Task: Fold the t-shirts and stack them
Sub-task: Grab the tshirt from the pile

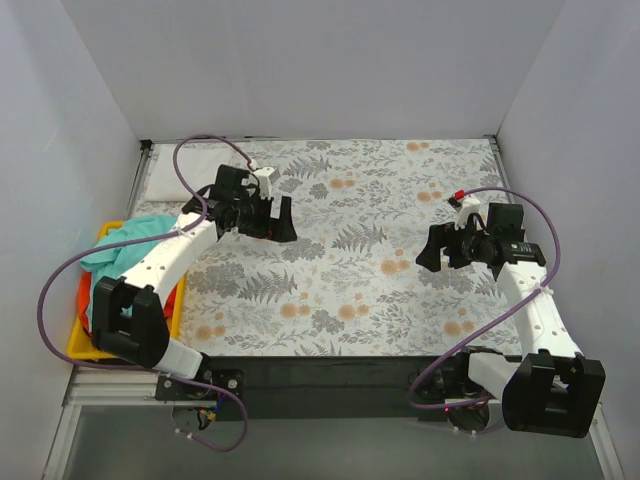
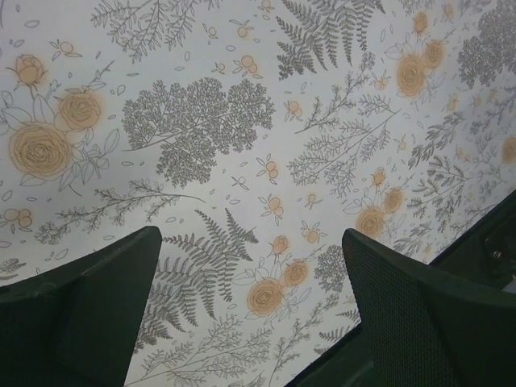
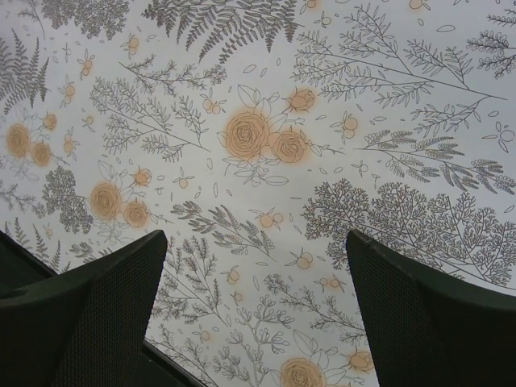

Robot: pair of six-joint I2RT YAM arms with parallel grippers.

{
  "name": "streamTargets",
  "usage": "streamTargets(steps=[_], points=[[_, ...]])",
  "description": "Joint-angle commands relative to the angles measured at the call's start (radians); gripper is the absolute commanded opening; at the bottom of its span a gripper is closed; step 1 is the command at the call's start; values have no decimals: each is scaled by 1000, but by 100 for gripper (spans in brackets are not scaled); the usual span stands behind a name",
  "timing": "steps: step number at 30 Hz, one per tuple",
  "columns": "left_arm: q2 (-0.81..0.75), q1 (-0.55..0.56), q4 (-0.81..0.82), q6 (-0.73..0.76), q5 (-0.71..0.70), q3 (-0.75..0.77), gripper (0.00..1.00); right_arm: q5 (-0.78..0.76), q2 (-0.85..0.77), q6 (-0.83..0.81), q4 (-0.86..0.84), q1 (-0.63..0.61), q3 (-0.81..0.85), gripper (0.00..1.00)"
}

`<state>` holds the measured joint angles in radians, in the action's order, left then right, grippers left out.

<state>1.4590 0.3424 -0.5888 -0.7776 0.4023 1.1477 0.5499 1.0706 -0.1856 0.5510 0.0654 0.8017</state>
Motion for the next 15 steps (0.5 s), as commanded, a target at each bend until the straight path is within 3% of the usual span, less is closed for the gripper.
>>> streamTargets(steps=[1,4,8,15], points=[[18,-17,-46,37,20,122,95,15,-18,2,-22,5,-6,98],[78,-58,-115,60,30,254,95,15,-15,2,-20,5,-4,98],[179,-288,-258,142,150,463,96,16,-8,2,-20,5,-2,98],[205,-571,-482,420,-127,679,96,33,-6,-8,-20,5,-6,98]])
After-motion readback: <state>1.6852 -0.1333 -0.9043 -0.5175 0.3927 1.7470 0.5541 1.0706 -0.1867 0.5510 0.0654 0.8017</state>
